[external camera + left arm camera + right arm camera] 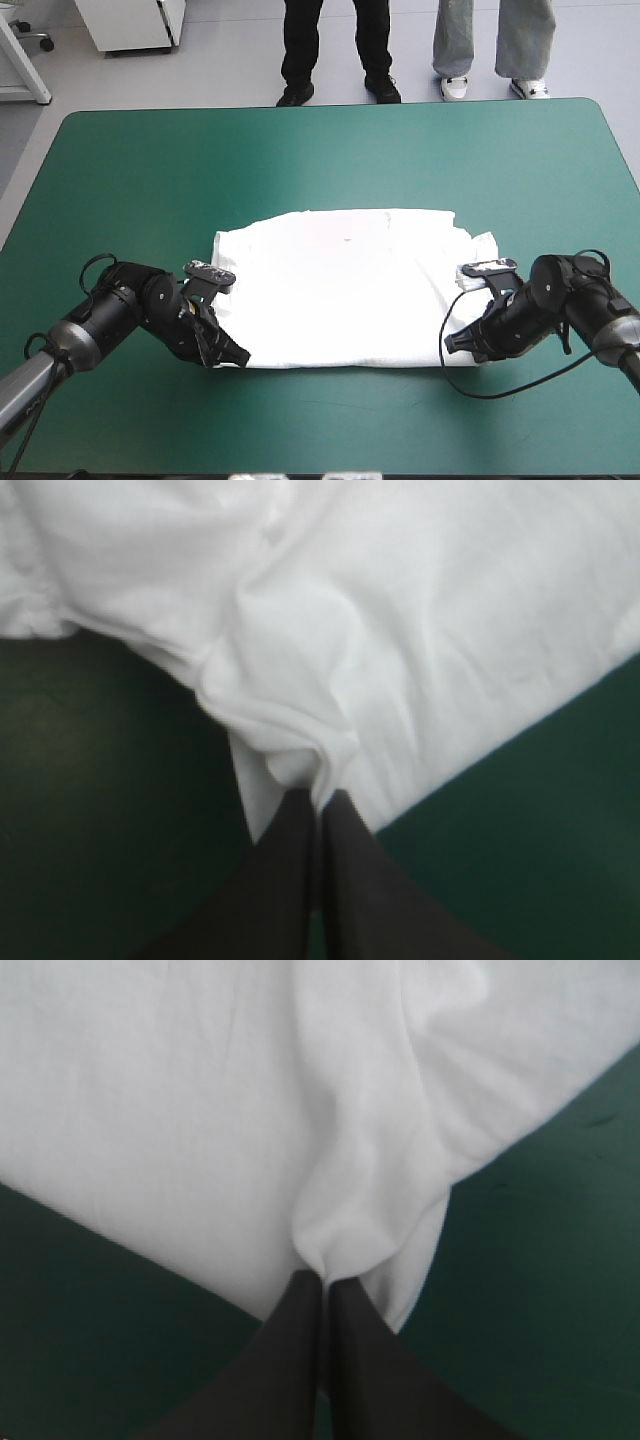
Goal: Fold the cloth
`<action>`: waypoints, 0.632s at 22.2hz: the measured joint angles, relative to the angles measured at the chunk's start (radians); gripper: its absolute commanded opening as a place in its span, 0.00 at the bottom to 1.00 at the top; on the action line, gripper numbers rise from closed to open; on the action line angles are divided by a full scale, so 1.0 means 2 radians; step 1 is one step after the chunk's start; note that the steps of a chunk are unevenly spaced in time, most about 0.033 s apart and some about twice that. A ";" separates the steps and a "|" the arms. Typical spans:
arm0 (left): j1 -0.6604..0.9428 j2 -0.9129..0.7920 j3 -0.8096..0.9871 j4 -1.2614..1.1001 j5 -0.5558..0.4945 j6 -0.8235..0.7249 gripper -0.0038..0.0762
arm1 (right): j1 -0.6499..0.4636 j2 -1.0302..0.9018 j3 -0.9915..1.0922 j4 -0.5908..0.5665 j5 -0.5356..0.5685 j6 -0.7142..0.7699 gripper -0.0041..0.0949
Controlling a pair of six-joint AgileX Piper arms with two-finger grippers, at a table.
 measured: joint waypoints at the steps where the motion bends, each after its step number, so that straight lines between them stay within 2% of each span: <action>1: 0.000 -0.002 0.005 0.000 0.000 0.000 0.05 | 0.000 -0.002 0.009 0.000 -0.007 0.000 0.05; 2: 0.000 -0.002 0.006 0.000 0.000 -0.001 0.09 | 0.000 -0.002 0.011 0.000 -0.010 0.000 0.10; 4: 0.000 -0.003 0.006 0.000 -0.001 -0.004 0.25 | 0.000 -0.002 0.011 0.000 -0.017 0.000 0.28; 7: 0.000 -0.003 0.005 0.000 0.011 -0.008 0.61 | 0.000 -0.002 0.009 -0.005 -0.014 -0.002 0.62; 10: 0.000 -0.005 -0.014 0.003 0.049 -0.022 0.74 | 0.000 -0.003 -0.009 -0.024 0.002 0.007 0.69; 14: 0.000 -0.024 -0.075 0.025 0.077 -0.062 0.75 | 0.000 -0.020 -0.051 -0.053 0.018 0.029 0.69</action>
